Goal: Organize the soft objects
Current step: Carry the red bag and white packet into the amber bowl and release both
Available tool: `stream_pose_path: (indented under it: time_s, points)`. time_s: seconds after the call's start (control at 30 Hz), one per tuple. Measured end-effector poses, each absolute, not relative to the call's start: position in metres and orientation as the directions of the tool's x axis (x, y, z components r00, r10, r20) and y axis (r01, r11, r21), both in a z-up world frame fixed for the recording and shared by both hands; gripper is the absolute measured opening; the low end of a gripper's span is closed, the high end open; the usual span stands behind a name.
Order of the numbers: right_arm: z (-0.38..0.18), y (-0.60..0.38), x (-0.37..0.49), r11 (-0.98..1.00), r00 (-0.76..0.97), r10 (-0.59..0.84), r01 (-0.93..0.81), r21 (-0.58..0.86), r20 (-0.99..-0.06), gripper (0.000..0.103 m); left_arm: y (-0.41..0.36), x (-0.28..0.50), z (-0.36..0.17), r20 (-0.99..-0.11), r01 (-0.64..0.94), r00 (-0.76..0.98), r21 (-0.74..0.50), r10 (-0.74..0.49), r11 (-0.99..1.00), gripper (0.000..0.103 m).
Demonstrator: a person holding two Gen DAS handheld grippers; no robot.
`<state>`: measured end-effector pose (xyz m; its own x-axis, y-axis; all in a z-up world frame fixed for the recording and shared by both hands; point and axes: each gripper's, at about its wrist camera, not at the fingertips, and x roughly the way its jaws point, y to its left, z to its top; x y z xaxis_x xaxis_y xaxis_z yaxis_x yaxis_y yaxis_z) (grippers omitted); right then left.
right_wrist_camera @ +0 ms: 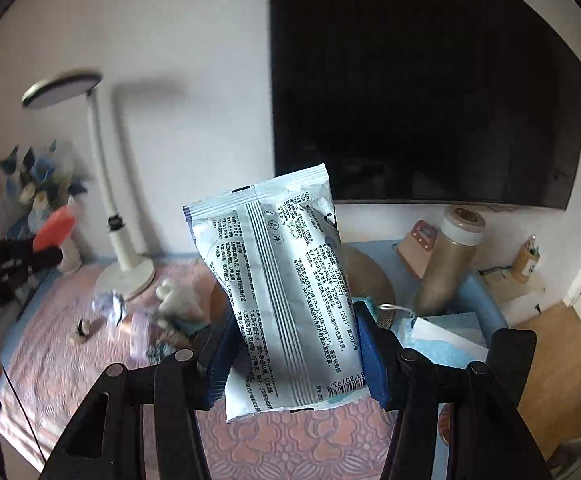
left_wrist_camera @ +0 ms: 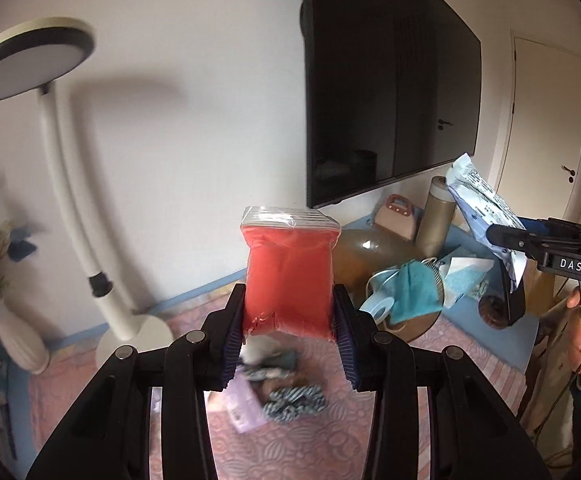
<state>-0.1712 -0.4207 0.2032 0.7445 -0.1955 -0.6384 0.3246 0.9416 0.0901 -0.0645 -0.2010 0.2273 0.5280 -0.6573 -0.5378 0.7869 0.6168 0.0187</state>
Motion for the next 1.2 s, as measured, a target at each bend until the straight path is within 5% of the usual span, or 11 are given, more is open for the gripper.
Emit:
stream_pose_path:
  time_s: [0.4,0.47,0.53,0.93,1.1,1.2]
  points:
    - [0.177,-0.474,-0.087,0.900,0.691,-0.170,0.400,0.175,-0.702,0.055,-0.319,-0.038,0.203,-0.577,0.809,0.464,-0.032,-0.672,0.587,0.041]
    - [0.169,-0.481,-0.077,0.893,0.679,-0.162,0.410,0.187,-0.716,0.064,-0.323,-0.035,0.202,-0.566,0.802,0.475,-0.038,-0.674,0.597,0.075]
    - [0.165,-0.488,-0.072,0.890,0.671,-0.152,0.412,0.196,-0.725,0.064,-0.321,-0.036,0.202,-0.544,0.792,0.496,-0.037,-0.677,0.610,0.089]
    - [0.201,-0.465,-0.118,0.900,0.719,-0.138,0.378,0.217,-0.681,0.065,-0.241,-0.057,0.241,-0.509,0.774,0.502,-0.095,-0.699,0.626,0.089]
    - [0.232,-0.427,-0.141,0.922,0.772,-0.113,0.316,0.223,-0.626,0.081,-0.187,-0.082,0.270,-0.441,0.749,0.568,-0.071,-0.695,0.658,0.089]
    - [0.246,-0.399,-0.153,0.942,0.797,-0.103,0.269,0.198,-0.596,0.082,-0.150,-0.094,0.282,-0.410,0.726,0.608,-0.058,-0.680,0.685,0.093]
